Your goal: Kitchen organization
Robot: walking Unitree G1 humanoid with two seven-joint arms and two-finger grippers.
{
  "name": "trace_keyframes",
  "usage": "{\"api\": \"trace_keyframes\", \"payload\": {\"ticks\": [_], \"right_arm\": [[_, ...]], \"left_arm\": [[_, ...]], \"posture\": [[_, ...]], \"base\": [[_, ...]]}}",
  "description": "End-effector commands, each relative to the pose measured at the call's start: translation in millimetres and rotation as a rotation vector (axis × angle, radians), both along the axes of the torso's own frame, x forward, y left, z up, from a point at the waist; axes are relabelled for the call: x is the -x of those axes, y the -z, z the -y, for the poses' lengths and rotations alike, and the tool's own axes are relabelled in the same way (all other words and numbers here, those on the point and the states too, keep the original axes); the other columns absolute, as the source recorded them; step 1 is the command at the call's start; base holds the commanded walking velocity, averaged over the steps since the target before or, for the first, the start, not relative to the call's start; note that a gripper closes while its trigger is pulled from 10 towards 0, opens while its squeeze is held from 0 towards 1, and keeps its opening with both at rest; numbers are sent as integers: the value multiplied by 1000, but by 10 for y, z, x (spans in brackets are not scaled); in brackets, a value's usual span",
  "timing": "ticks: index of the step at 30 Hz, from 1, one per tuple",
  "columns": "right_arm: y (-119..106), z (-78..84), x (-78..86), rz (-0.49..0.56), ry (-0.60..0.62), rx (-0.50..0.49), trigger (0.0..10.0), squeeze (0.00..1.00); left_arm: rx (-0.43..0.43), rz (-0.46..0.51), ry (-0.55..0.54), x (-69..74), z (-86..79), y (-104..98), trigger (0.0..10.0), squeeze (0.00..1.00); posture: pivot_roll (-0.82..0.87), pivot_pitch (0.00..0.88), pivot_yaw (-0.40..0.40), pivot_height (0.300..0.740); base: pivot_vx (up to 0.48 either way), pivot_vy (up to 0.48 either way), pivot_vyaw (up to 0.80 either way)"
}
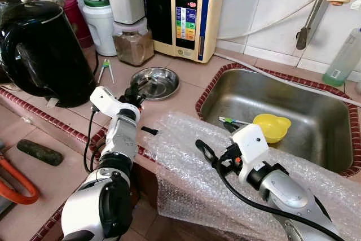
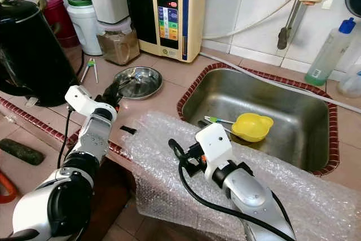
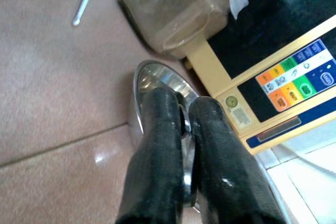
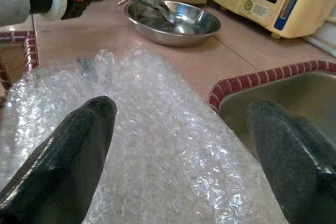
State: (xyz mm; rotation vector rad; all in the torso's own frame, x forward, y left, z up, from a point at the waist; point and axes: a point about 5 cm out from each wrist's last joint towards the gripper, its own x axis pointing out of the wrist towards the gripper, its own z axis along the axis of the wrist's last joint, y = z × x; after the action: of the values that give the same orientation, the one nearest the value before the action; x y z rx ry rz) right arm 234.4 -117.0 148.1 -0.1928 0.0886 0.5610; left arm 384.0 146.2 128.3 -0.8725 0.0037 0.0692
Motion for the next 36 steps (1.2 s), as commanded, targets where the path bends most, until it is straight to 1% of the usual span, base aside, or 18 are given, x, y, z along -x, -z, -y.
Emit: {"api": "trace_keyframes", "payload": {"ticks": [1, 4, 5, 8, 11, 13, 17, 22, 27, 28, 29, 30, 31, 32, 33, 34, 35, 36], "right_arm": [[-20, 6, -21, 13, 7, 4, 10000, 0], [-15, 0, -31, 14, 6, 3, 10000, 0], [-9, -5, -36, 13, 4, 3, 10000, 0], [-7, -13, -42, 14, 1, 2, 10000, 0], [-5, -20, -50, 15, 0, 2, 10000, 0], [-6, -17, -54, 17, 4, 1, 10000, 0], [4, -8, -55, 15, 9, 4, 10000, 0], [4, -3, -56, 18, 16, 6, 10000, 0], [9, 10, -65, 22, 29, 11, 10000, 0], [10, 13, -67, 22, 30, 12, 10000, 0], [10, 14, -67, 22, 31, 12, 10000, 0], [9, 15, -67, 23, 31, 12, 10000, 0], [9, 16, -68, 23, 31, 13, 10000, 0], [9, 16, -69, 24, 31, 13, 10000, 0], [9, 19, -71, 24, 31, 14, 10000, 0], [8, 20, -72, 25, 31, 14, 10000, 0], [7, 20, -74, 26, 32, 14, 10000, 0], [5, 20, -75, 27, 32, 15, 10000, 0]], "left_arm": [[-41, 26, 6, 7, -21, -34, 0, 0], [-104, 99, 42, 22, 5, -116, 0, 0], [-154, 135, 74, 39, 28, -138, 0, 0], [-186, 148, 91, 56, 33, -133, 0, 0], [-176, 118, 101, 75, 30, -70, 0, 0], [-296, 189, 153, 110, 83, -110, 0, 0], [-366, 219, 184, 136, 155, -128, 0, 0], [-279, 132, 161, 126, 146, -38, 0, 0], [-104, 1, 106, 98, 72, 89, 0, 0], [-78, -22, 99, 90, 54, 104, 784, 0], [-84, -31, 101, 87, 50, 110, 4275, 0], [-90, -37, 101, 85, 44, 114, 4667, 0], [-81, -43, 99, 76, 33, 113, 6275, 0], [-74, -44, 99, 73, 31, 111, 6275, 0], [-68, -48, 103, 68, 35, 111, 9490, 0], [-63, -53, 103, 61, 34, 106, 10000, 0], [-54, -57, 104, 54, 33, 100, 10000, 0], [-41, -66, 110, 44, 36, 96, 10000, 59]], "posture": [[-179, 0, 70, 740], [-169, 1, 66, 740], [-166, 1, 65, 740], [-163, 2, 65, 740], [-160, 3, 66, 740], [-161, 2, 67, 740], [-161, 2, 67, 740], [-161, 2, 67, 740], [-168, 2, 70, 740], [-170, 3, 70, 740], [-170, 3, 70, 740], [-170, 3, 70, 740], [-170, 2, 70, 740], [-170, 2, 70, 740], [-170, 2, 70, 740], [-170, 2, 70, 740], [-170, 2, 70, 740], [-170, 2, 70, 740]], "base": [[0, 0, 0], [0, 0, 0], [0, 0, 0], [0, 0, 0], [0, 0, 0], [0, 0, 0], [0, 0, 0], [0, 0, 0], [0, 0, 0], [0, 0, 0], [0, 0, 0], [0, 0, 0], [0, 0, 0], [0, 0, 0], [0, 0, 0], [0, 0, 0], [0, 0, 0], [0, 0, 0]]}}
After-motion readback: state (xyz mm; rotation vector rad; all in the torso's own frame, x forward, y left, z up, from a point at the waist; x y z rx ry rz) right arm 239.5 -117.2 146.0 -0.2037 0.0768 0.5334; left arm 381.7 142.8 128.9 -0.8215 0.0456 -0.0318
